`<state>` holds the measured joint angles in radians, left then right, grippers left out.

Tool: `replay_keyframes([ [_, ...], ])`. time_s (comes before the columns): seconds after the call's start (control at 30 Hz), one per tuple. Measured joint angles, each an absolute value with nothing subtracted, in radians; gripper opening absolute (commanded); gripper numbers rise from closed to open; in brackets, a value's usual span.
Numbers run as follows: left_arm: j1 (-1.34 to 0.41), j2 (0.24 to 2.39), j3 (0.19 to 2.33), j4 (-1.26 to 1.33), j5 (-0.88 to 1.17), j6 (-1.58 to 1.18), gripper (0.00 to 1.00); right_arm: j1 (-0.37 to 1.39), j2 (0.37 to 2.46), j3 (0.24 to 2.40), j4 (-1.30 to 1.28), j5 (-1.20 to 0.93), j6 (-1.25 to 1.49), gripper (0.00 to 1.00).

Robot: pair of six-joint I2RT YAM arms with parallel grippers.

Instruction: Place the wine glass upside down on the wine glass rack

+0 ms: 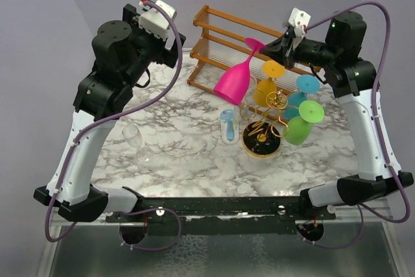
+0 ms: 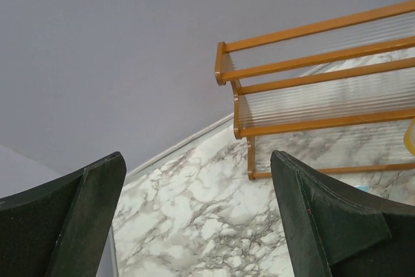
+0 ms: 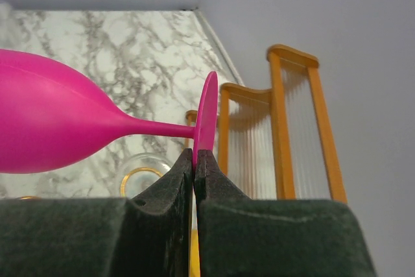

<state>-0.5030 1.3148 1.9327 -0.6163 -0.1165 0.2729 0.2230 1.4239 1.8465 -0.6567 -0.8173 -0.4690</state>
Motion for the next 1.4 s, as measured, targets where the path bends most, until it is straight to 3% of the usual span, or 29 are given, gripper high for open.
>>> replay_keyframes([
  [0.27,-0.458,1.324,1.832,-0.606,-0.125,0.264,0.98,0.392,1.331,1.759,-0.785,-0.839,-0.582,0.01],
  [0.97,-0.210,1.456,1.775,-0.585,-0.031,0.146,0.97,0.398,1.108,1.583,-0.787,-0.826,-0.634,0.01],
  [1.4,-0.171,1.504,1.752,-0.553,0.010,0.129,0.97,0.398,1.088,1.512,-0.756,-0.812,-0.634,0.01],
])
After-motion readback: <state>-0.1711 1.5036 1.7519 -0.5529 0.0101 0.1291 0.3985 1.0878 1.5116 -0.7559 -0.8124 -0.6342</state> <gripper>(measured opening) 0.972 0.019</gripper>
